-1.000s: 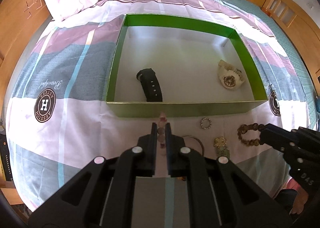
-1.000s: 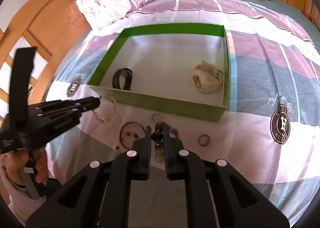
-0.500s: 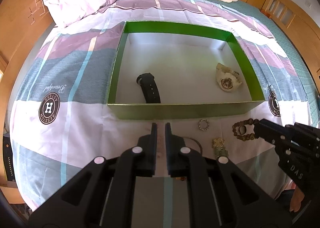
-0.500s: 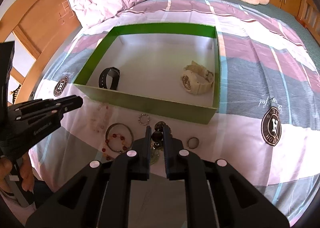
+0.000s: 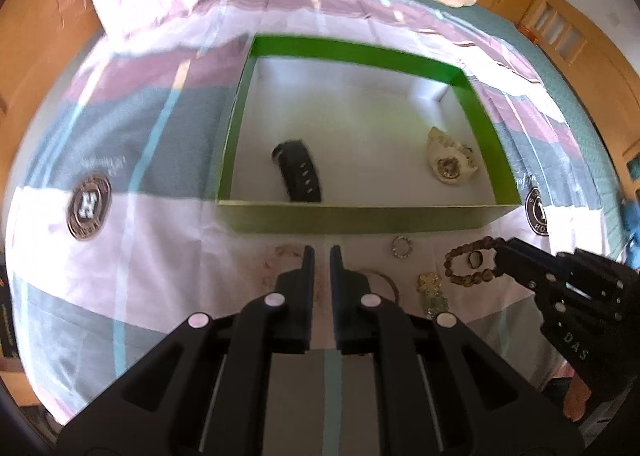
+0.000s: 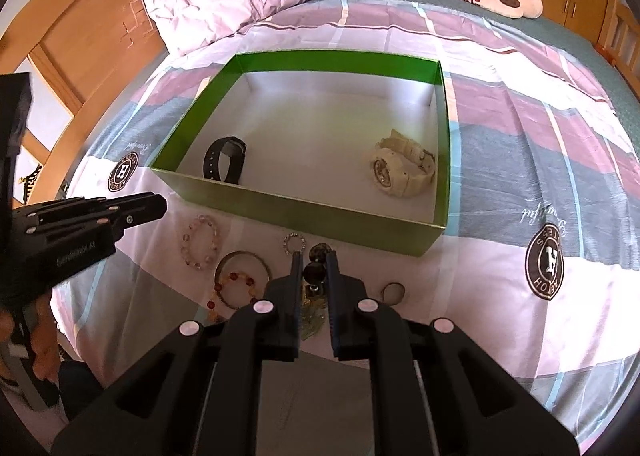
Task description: Organize jewelry
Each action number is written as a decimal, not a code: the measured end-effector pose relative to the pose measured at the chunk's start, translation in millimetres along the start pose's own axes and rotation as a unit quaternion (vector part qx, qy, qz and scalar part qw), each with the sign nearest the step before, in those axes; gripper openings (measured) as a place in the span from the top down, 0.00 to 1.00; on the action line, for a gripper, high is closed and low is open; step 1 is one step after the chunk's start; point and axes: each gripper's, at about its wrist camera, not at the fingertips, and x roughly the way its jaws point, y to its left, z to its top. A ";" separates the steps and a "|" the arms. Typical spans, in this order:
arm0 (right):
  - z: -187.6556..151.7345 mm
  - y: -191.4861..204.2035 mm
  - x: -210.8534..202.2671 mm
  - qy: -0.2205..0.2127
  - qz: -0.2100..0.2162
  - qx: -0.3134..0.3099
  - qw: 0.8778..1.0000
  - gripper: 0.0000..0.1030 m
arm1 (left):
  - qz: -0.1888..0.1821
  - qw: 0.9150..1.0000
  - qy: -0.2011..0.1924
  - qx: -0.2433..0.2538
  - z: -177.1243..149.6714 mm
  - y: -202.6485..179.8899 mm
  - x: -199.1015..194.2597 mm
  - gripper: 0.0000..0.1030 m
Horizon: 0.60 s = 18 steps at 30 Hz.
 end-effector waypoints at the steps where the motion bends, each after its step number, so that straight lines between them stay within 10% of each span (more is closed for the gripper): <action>1: -0.4 -0.3 0.3 0.001 0.001 0.001 1.000 0.90 | -0.003 1.000 0.015 -0.009 0.7 6.1 7.5 0.92; 18: -6.7 -4.3 0.4 0.013 0.009 0.011 1.000 0.90 | 0.061 0.991 0.113 -0.026 -3.1 20.9 82.6 0.72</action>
